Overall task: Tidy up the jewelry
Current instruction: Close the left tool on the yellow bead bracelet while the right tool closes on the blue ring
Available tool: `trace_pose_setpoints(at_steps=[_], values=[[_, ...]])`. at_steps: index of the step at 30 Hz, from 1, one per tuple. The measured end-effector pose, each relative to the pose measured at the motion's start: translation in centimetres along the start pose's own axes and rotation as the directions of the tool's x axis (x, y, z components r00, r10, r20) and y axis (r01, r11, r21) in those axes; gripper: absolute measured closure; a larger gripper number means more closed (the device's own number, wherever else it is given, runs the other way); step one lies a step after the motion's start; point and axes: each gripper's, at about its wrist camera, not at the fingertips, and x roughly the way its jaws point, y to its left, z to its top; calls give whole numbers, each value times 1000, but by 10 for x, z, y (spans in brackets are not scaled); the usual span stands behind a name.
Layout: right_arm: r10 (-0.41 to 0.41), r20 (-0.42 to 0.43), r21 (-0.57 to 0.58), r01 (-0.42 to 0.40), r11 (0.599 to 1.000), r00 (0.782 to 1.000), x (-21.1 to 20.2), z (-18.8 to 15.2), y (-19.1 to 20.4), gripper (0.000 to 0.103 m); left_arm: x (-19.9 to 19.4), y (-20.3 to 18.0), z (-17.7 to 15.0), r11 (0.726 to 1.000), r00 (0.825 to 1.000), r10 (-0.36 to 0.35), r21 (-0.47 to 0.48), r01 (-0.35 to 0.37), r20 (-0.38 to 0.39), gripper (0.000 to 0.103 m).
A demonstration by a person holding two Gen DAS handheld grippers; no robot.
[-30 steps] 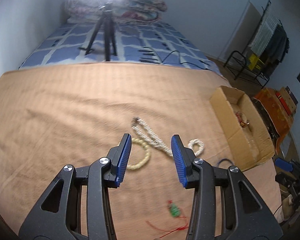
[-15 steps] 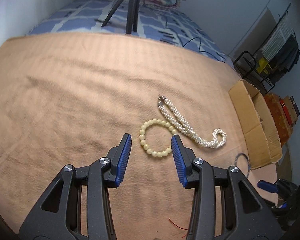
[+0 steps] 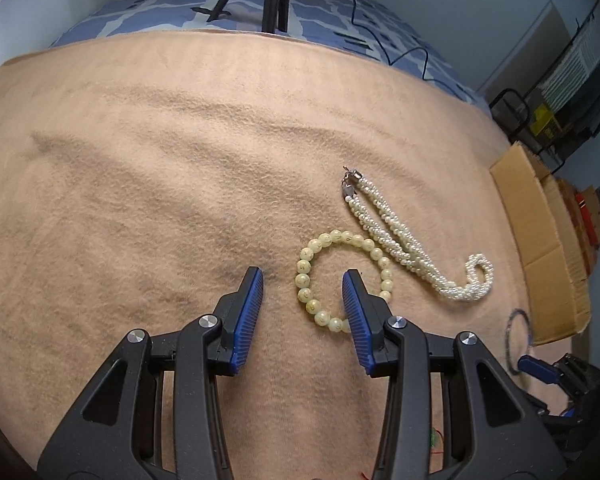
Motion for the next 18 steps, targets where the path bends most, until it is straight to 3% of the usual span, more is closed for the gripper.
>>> trace_pose_setpoints(at_steps=[9,14,18], values=[[-14,-22,-4,14,1000,1000,13,5,1,68,12,-25,-5,979,988,150,133,-153,32,68],[-9,-30,-18,9,1000,1000,16,6,4,79,14,-25,-5,973,981,181,130,-189,69,89],[8,-30,-22,-8,1000,1000,17,7,5,93,13,-22,-5,973,980,181,130,-190,83,96]])
